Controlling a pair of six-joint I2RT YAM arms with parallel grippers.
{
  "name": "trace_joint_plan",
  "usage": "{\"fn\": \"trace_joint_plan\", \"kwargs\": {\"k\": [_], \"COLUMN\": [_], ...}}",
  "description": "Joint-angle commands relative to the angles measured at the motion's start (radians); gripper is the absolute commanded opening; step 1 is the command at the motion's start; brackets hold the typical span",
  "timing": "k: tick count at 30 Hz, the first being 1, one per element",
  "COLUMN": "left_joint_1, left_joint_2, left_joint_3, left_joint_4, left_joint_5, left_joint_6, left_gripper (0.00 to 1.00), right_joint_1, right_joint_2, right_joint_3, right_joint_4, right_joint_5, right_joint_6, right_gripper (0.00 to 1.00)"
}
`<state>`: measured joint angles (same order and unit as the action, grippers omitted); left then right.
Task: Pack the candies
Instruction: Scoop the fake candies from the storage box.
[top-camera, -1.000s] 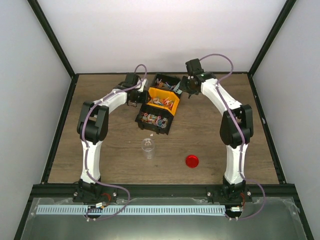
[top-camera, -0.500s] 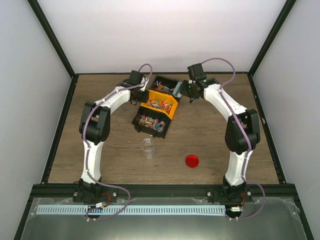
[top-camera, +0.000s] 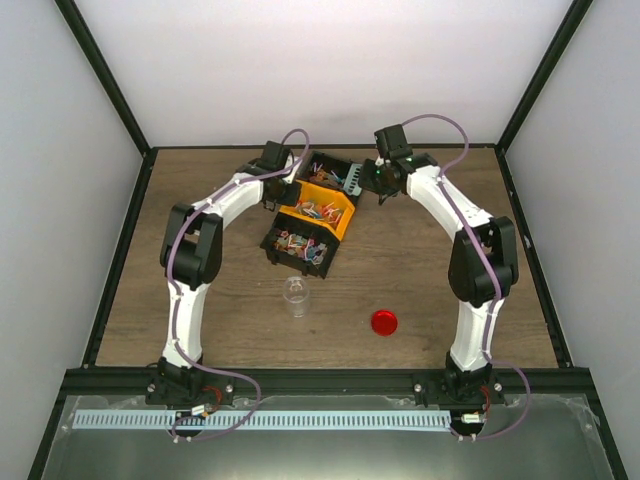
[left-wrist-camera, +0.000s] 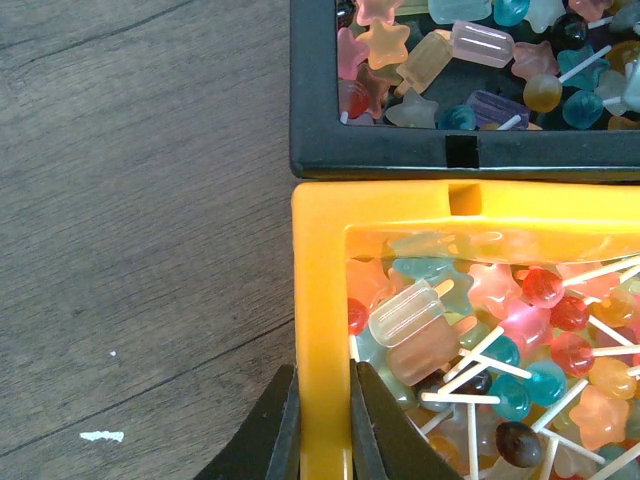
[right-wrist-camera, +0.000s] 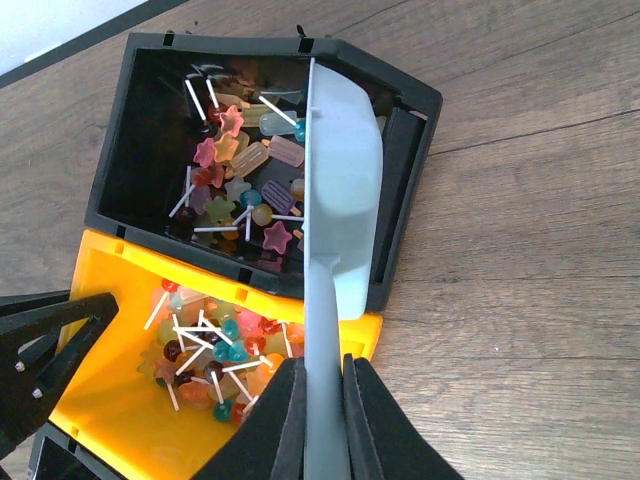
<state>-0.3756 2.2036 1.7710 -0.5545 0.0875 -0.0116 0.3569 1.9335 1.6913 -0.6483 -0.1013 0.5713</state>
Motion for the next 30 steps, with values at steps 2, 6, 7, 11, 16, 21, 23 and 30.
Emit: {"fn": "trace_joint_plan", "kwargs": {"k": [2, 6, 7, 11, 16, 21, 23, 30], "left_joint_1": [0.0, 0.0, 0.001, 0.001, 0.002, 0.003, 0.002, 0.003], "left_joint_2": [-0.032, -0.05, -0.05, -0.054, -0.057, -0.059, -0.06, -0.071], "left_joint_3": [-0.041, -0.062, -0.062, -0.063, -0.07, -0.074, -0.078, -0.102], "left_joint_4": [0.001, 0.018, 0.019, 0.019, 0.024, 0.03, 0.032, 0.046], "left_joint_5": [0.023, 0.039, 0.037, 0.037, 0.043, 0.045, 0.045, 0.04], "left_joint_6": [0.041, 0.048, 0.047, 0.049, 0.05, 0.057, 0.06, 0.079], "left_gripper": [0.04, 0.04, 0.04, 0.04, 0.04, 0.04, 0.04, 0.04], "right_joint_1": [0.023, 0.018, 0.014, -0.017, -0.072, -0.134, -0.146, -0.164], "right_joint_2": [0.05, 0.114, 0.126, 0.118, 0.074, 0.067, 0.08, 0.121], "right_joint_3": [0.062, 0.154, 0.171, 0.155, 0.076, 0.052, 0.065, 0.15], "right_joint_4": [-0.066, -0.184, -0.205, -0.199, -0.16, -0.15, -0.162, -0.245], "right_joint_5": [-0.071, -0.048, -0.057, -0.168, -0.256, -0.34, -0.359, -0.349], "right_joint_6": [0.0, 0.025, 0.043, 0.115, 0.174, 0.194, 0.193, 0.175], "right_gripper": [0.01, 0.01, 0.01, 0.01, 0.01, 0.01, 0.01, 0.01]}}
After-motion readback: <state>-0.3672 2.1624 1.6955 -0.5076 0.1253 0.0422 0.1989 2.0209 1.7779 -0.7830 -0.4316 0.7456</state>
